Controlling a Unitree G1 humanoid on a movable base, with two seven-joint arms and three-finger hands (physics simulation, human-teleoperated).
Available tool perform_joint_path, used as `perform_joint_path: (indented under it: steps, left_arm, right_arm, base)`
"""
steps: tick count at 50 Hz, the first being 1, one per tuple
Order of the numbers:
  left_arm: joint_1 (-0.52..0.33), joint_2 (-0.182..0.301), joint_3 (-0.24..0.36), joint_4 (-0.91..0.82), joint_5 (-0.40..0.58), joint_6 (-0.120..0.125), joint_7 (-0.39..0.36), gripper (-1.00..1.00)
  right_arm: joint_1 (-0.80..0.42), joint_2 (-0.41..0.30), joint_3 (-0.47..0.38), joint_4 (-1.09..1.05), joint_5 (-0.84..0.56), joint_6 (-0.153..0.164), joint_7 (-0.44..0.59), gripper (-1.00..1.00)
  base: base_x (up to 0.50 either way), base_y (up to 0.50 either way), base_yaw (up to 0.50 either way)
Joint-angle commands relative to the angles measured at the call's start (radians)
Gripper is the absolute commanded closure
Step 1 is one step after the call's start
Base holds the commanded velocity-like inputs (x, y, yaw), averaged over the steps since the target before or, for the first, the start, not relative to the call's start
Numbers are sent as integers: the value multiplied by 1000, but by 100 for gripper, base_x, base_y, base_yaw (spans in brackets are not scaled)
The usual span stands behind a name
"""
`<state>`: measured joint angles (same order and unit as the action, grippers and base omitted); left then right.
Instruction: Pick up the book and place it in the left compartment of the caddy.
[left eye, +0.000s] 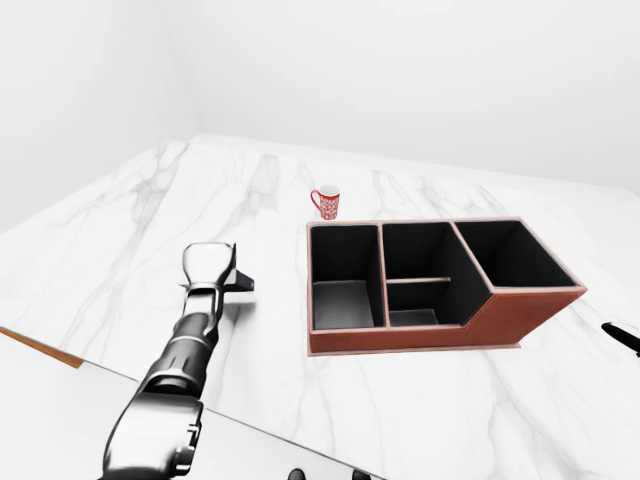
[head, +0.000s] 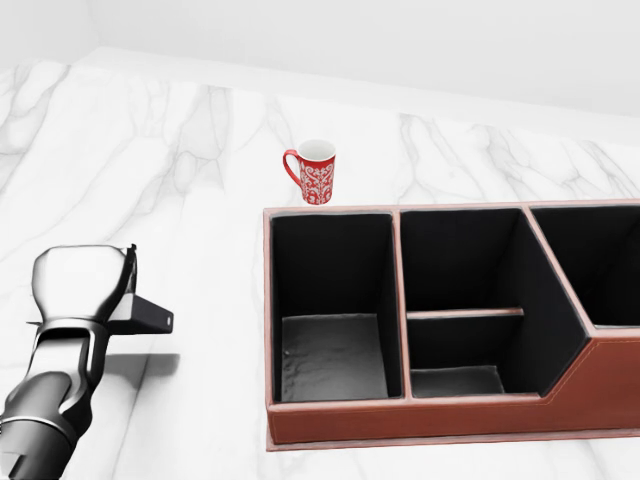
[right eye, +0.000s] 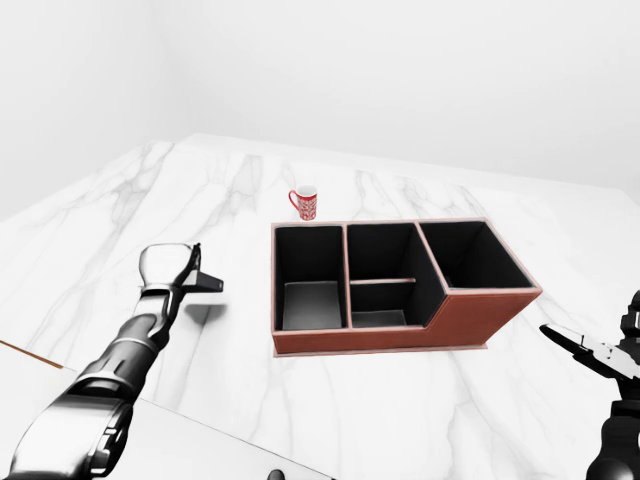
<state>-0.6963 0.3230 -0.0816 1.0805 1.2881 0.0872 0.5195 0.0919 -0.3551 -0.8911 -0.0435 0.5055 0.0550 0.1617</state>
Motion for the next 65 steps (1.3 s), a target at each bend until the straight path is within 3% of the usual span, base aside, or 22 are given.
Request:
perform_joint_path:
  steps: [1, 10, 11, 14, 16, 30, 36, 39, 41, 47, 53, 65]
  left_arm:
    - [109, -26, 13, -432, 198, 0, -44, 100]
    - [117, -42, 48, -449, 238, 0, -56, 100]
    - [137, -49, 30, -628, 285, 0, -189, 100]
    - [145, -61, 50, -653, 312, 0, -206, 100]
    - [132, -82, 55, -723, 357, 0, -281, 100]
    - [113, -112, 94, -911, 459, 0, -448, 100]
    - [113, -119, 99, -940, 463, 0, -466, 100]
    - [125, -130, 93, -1003, 470, 0, -504, 100]
    - [146, -145, 81, -1088, 501, 0, -549, 100]
    - [151, -174, 84, -1244, 539, 0, -643, 100]
    - [148, -203, 71, -1293, 563, 0, -678, 100]
    - [215, -261, 47, -1587, 606, 0, -823, 100]
  right_arm:
    - [-1, 0, -1, -4, 0, 4, 1, -100]
    - [-1, 0, -1, -3, 1, 4, 1, -100]
    - [4, 5, 0, -17, 2, 7, 2, -100]
    - [4, 6, -1, -19, 0, 9, 3, -100]
    - [-1, 5, 3, -4, -7, -1, 4, -100]
    - [0, 5, 7, 3, -6, -10, 7, -100]
    - [1, 5, 6, -2, -5, -5, 5, -100]
    - [4, 6, 3, -17, -4, 5, 3, -100]
    - [-2, 8, 3, -1, -12, -10, 0, -100]
    - [2, 7, 3, -8, -10, -6, -5, -100]
    - [-1, 9, 5, 3, -11, -16, -1, -100]
    - [5, 8, -2, -16, -2, 9, 0, -100]
  base:
    - [0, 0, 0]
    - [0, 0, 0]
    - [0, 0, 0]
    - [0, 0, 0]
    - [0, 0, 0]
    - [0, 0, 0]
    - [0, 0, 0]
    - [0, 0, 0]
    - [0, 0, 0]
    - [0, 0, 0]
    - [0, 0, 0]
    - [0, 0, 0]
